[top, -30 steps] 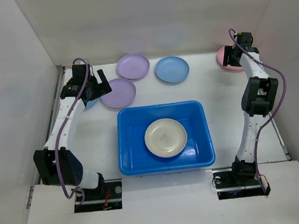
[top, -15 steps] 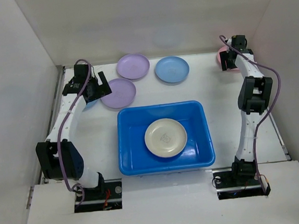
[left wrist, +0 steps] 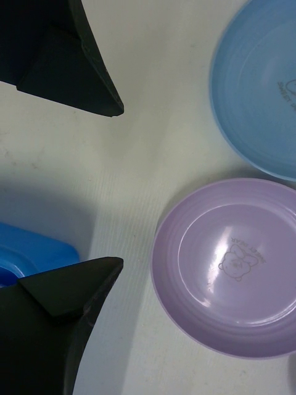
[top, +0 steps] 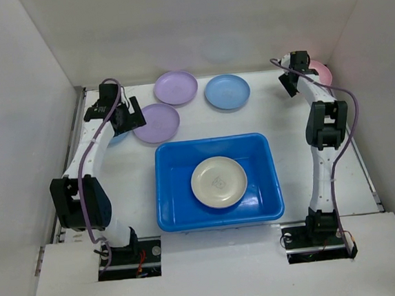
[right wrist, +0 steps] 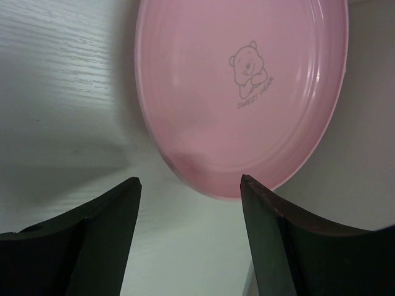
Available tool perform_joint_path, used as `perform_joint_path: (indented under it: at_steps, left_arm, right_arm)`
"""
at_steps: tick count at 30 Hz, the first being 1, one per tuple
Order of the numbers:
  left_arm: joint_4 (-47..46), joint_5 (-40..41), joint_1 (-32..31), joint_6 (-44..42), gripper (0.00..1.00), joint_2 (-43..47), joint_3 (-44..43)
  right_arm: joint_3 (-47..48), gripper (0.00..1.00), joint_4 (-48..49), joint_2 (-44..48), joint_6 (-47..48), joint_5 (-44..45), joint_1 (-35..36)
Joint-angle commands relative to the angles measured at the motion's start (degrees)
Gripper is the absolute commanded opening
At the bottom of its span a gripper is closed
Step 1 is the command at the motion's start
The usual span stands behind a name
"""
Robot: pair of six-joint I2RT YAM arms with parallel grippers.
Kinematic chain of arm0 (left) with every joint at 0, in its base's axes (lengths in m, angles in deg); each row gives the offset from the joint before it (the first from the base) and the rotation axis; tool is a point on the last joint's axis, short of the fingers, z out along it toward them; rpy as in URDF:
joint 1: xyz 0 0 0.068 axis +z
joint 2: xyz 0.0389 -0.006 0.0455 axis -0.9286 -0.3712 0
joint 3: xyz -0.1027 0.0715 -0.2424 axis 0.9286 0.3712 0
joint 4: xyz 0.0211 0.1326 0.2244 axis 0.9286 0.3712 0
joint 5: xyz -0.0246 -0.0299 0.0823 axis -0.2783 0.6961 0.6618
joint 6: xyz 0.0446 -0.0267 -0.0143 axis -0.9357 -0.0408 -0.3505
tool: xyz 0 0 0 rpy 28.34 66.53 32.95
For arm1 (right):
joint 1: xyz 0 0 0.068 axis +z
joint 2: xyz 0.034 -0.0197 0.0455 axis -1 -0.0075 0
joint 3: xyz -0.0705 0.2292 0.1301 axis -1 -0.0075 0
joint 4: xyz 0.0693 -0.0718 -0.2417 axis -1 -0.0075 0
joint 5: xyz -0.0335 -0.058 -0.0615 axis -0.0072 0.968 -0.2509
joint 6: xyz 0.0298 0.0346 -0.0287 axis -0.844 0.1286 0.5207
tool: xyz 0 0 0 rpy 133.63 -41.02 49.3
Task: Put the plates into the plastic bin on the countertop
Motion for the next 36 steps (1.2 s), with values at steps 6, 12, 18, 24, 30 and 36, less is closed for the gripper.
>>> perform_joint_path:
  at_steps: [6,12,18,24,30,36]
  left_arm:
    - [2.6,1.9,0.2,-1.5,1.00,-1.5,-2.1]
    - [3.4,2.3,0.1,-1.6,1.00,-2.6,-2.2]
    - [3.8,2.5,0.0,-1.7,1.00,-3.1,-2.1]
    - [3.7,2.5,-0.3,-1.9,1.00,-3.4,-1.4]
    - [2.9,2.5,-0.5,-1.7,1.00,-2.7,-0.1]
    - [0.1,2.5,-1.2,-1.1,1.00,-1.2,2.7]
  right_arm:
    - [1.8,0.66,10.9,-3.0,11.6,6.3,-0.2]
    - [1.8,0.55,12.4,-5.1,14.9,6.0,0.2]
    - [1.9,0.36,10.0,-6.2,14.1,3.8,0.4]
    - [2.3,0.19,7.7,-5.7,11.8,1.6,0.4]
    - [2.2,0.04,3.3,-3.9,6.3,-2.7,1.5]
    - [1.1,0.02,1.0,-1.8,2.7,-5.9,3.1]
